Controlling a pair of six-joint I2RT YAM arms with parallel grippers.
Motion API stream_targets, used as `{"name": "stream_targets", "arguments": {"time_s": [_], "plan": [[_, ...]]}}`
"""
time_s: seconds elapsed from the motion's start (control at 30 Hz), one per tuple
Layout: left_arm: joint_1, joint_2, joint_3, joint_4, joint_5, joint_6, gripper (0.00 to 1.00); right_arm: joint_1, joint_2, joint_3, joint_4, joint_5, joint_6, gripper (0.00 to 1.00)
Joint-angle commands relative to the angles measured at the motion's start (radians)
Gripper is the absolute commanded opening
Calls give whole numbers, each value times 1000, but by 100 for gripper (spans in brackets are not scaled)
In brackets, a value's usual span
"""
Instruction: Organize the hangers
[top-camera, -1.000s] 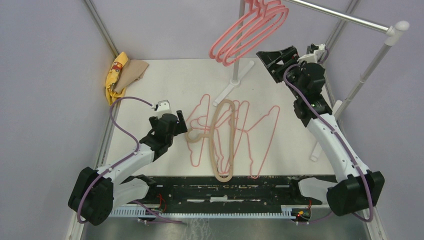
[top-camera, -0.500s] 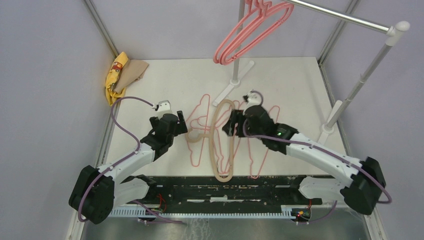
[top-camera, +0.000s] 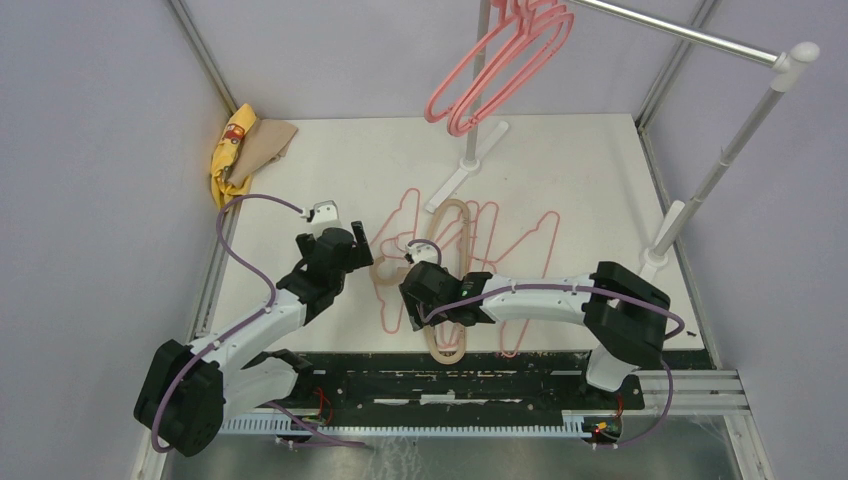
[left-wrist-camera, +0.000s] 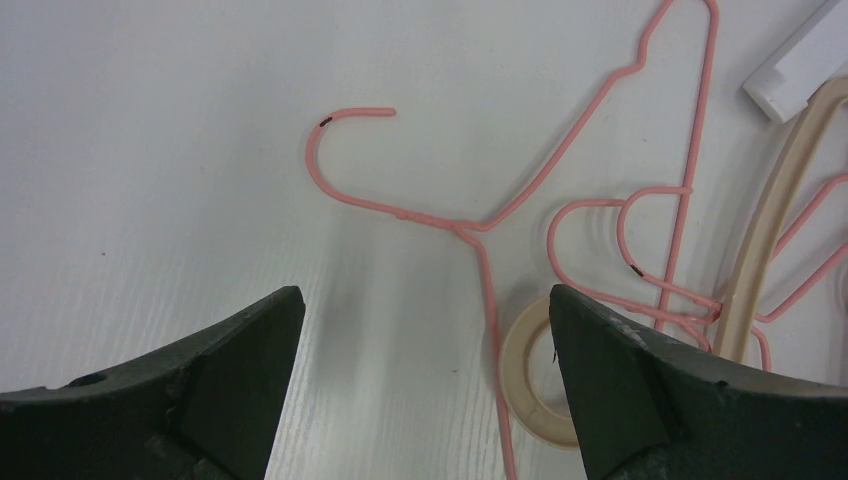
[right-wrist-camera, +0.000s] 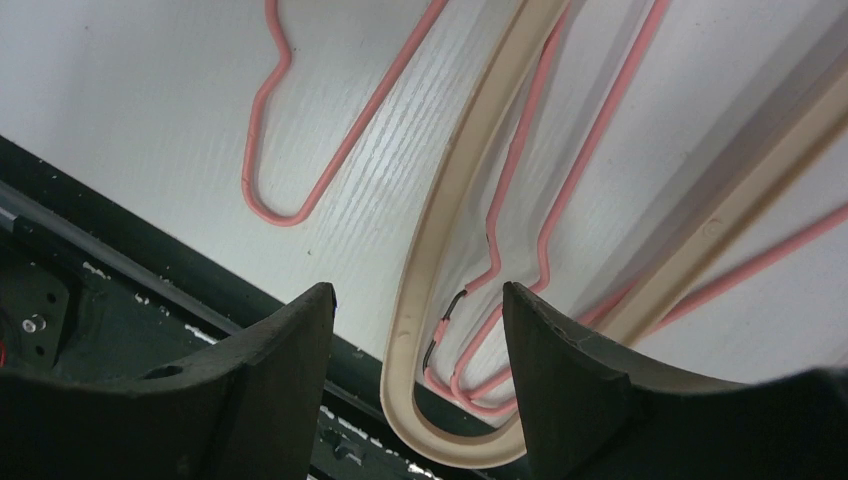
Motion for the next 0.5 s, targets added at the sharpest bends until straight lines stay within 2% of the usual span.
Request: {"name": "stream_targets", "arguments": {"time_s": [0.0, 0.23, 0.47], "plan": [[-2, -27, -3, 16, -39, -5, 99, 3, 65, 62, 38, 18, 7, 70], [-2, -36, -12, 21, -40, -7, 99, 2, 144, 102, 38, 4, 16, 66], [-3, -49, -24, 21, -41, -10, 99, 3, 169, 87, 13, 86, 51, 53]]}}
